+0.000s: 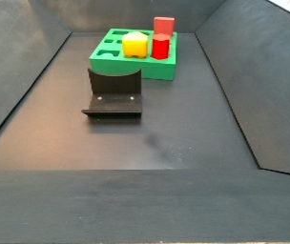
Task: Pick up the rectangle object. Move up. Place the rectangle object on the fixture. Regrasp the rectangle object. Move to above the board. Insert the rectangle object.
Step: Insert the rectangle object.
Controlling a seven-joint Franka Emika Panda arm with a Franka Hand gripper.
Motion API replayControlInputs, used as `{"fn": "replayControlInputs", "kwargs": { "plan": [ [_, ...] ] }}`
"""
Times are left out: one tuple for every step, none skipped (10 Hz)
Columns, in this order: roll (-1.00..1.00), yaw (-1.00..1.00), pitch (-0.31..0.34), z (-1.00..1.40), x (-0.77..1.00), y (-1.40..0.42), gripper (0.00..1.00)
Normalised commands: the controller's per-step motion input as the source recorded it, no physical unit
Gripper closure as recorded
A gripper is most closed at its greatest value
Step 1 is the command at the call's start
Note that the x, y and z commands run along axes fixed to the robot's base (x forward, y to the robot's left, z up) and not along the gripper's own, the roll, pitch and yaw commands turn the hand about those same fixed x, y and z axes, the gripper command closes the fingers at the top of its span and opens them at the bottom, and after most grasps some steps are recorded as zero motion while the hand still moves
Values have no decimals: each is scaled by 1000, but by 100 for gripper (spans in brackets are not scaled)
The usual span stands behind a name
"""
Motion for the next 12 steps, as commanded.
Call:
{"fn": "replayControlInputs", "kwargs": {
  "plan": [
    [0,-71,-141,-454,514,-334,100],
    [0,-71,-141,-503,523,-360,100],
    [7,-154,-167,-643,669,-354,100],
    [60,-120,-153,-617,586,-311,100],
    [87,-66,-136,-603,517,-269,100],
    [71,-9,-129,-631,543,-211,100],
    [60,0,-94,-569,420,-166,100],
    [0,0,-47,-29,0,-11,100],
    [0,40,-39,-243,0,0,100],
    [70,251,-31,-300,149,0,100],
    [51,317,-91,-451,189,0,100],
    [0,277,-113,-397,177,0,100]
  ]
}}
